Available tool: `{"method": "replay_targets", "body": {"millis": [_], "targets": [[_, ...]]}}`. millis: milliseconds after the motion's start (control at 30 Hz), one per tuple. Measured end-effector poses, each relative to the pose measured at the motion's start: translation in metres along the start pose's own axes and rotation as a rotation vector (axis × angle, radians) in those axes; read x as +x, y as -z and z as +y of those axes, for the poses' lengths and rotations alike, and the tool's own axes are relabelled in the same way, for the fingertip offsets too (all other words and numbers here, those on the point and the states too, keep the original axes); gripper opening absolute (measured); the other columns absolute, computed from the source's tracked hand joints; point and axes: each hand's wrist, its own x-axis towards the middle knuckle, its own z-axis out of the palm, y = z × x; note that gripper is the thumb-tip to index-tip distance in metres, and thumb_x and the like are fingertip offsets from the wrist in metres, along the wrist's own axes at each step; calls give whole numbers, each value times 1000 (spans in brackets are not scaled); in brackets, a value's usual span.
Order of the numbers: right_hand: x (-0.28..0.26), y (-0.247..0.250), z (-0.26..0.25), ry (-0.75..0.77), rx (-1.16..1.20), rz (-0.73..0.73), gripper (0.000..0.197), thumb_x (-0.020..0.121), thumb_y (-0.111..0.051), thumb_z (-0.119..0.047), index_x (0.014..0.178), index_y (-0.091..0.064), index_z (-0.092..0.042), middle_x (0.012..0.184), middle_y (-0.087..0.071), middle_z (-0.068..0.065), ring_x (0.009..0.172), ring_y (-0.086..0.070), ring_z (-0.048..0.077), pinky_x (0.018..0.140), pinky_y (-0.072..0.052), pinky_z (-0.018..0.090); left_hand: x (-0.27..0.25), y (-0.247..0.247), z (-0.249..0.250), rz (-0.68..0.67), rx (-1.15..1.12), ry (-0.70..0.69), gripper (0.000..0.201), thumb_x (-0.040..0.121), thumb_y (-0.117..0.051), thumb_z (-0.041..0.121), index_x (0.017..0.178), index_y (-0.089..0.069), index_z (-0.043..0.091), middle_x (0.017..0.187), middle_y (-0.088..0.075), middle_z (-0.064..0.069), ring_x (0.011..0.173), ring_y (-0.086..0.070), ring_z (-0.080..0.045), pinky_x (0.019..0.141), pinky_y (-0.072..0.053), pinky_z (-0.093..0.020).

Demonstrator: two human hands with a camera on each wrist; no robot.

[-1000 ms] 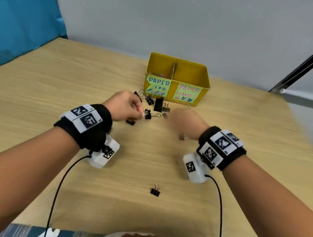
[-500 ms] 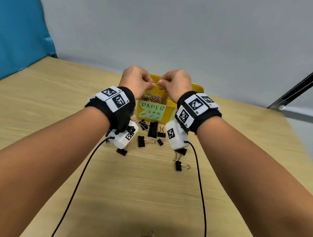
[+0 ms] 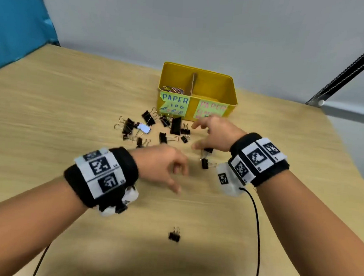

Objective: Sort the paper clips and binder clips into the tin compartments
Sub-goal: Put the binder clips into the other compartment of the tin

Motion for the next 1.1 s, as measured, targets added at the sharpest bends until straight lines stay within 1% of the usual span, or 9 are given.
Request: {"method": "replay_targets", "body": {"millis": [100, 233, 333, 533, 733, 833, 933, 1000, 1100], "targets": [[0, -25, 19, -130, -100, -210, 108, 62, -80, -46, 148, -15, -31, 157, -8, 13, 140, -27, 35, 113, -32, 45, -4, -39, 20, -299, 120, -83, 59, 71, -75, 39, 123, -53, 21, 116, -52, 2, 98, -49, -11, 84, -45, -23], [8, -44, 36, -154, -83, -165, 123, 57, -80, -52, 148, 0, -35, 159, 12, 9, 145, -12, 38, 115, -26, 52, -7, -68, 31, -353, 237, -138, 54, 75, -73, 31, 122, -50, 18, 118, -46, -1, 96, -46, -14, 75, -43, -26], [13, -47, 42, -141, -49, -138, 121, 58, -79, -53, 148, -1, -35, 159, 10, 9, 145, -12, 37, 116, -25, 51, -1, -71, 31, -254, 259, -159, 31, 81, -65, 18, 111, -58, 11, 114, -55, -5, 87, -44, -12, 65, -39, -22], [18, -51, 47, -140, -62, -89, 98, 63, -77, -52, 145, -28, -31, 156, -20, 7, 137, -28, 36, 112, -32, 47, 26, -46, 7, -5, 294, -23, 19, 87, -56, 13, 105, -61, 11, 109, -56, -5, 92, -53, -17, 77, -45, -25], [25, -55, 47, -173, 135, 69, 113, 53, -87, -37, 144, -20, -28, 142, -28, 11, 129, -40, 34, 104, -42, 48, 69, -8, -12, 300, 429, 127, 82, 72, -75, 34, 141, -31, 25, 144, -29, -9, 132, -31, -26, 107, -36, -41], [30, -53, 49, -165, 66, 13, 122, 55, -85, -42, 149, -8, -30, 150, -18, 11, 134, -35, 35, 108, -39, 47, 88, 7, -17, 244, 470, 201, 90, 73, -74, 38, 146, -22, 27, 156, -14, -11, 143, -16, -31, 115, -24, -47], [31, -51, 50, -136, 83, -53, 102, 60, -83, -38, 145, -29, -22, 144, -23, 12, 132, -37, 30, 110, -38, 38, 97, 15, -18, 147, 556, 217, 67, 80, -64, 43, 141, -38, 29, 150, -33, -8, 139, -26, -29, 112, -25, -47], [30, -51, 50, -131, 144, -39, 83, 63, -83, -31, 135, -44, -21, 135, -29, 11, 123, -44, 29, 98, -48, 34, 99, 17, -18, 164, 654, 188, 51, 84, -60, 44, 131, -51, 29, 137, -50, -5, 129, -37, -26, 106, -29, -43], [26, -51, 48, -131, 288, -1, 58, 68, -81, -19, 120, -55, -18, 115, -33, 6, 104, -50, 26, 52, -57, 24, 100, 17, -17, 208, 696, 176, 40, 86, -59, 37, 124, -57, 24, 128, -58, -5, 126, -40, -25, 104, -30, -40]]}}
